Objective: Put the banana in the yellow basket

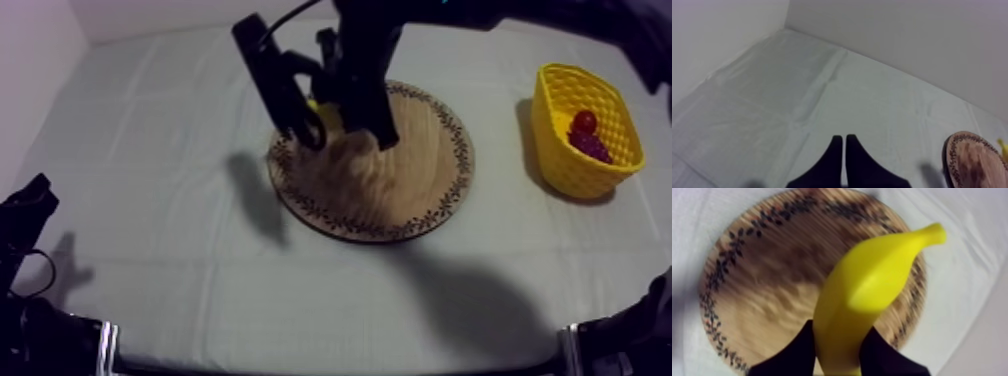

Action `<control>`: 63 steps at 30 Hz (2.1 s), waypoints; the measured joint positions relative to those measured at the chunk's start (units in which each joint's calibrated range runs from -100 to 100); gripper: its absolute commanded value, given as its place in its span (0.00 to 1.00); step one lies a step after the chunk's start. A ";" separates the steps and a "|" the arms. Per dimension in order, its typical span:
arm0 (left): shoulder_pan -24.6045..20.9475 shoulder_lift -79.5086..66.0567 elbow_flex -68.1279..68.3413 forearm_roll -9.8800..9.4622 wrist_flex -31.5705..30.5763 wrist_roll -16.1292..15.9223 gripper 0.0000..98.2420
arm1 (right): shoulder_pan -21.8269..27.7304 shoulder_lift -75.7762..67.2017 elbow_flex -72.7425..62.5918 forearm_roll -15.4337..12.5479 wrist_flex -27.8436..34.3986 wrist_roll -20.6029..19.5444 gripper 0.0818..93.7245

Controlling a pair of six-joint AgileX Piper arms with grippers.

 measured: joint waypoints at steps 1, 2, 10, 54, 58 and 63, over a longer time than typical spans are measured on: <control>0.00 0.00 0.00 0.00 0.00 0.00 0.00 | 0.35 -1.24 0.77 0.07 0.46 -0.40 0.11; 0.00 0.00 0.00 0.00 0.00 0.00 0.00 | 0.77 -2.83 1.69 0.16 0.64 -0.74 0.11; 0.00 0.00 0.00 0.00 0.00 0.00 0.00 | 3.57 -14.93 9.86 0.52 2.53 -3.81 0.10; 0.00 0.00 0.00 0.00 0.00 0.00 0.00 | 37.38 -21.83 18.99 -3.94 20.59 -18.16 0.03; 0.00 0.00 0.00 0.00 0.00 0.00 0.00 | 38.24 -20.31 20.66 -4.49 20.37 -18.15 0.05; 0.00 0.00 0.00 0.00 0.00 0.00 0.00 | 38.99 -17.76 21.30 -4.49 17.67 -18.01 0.08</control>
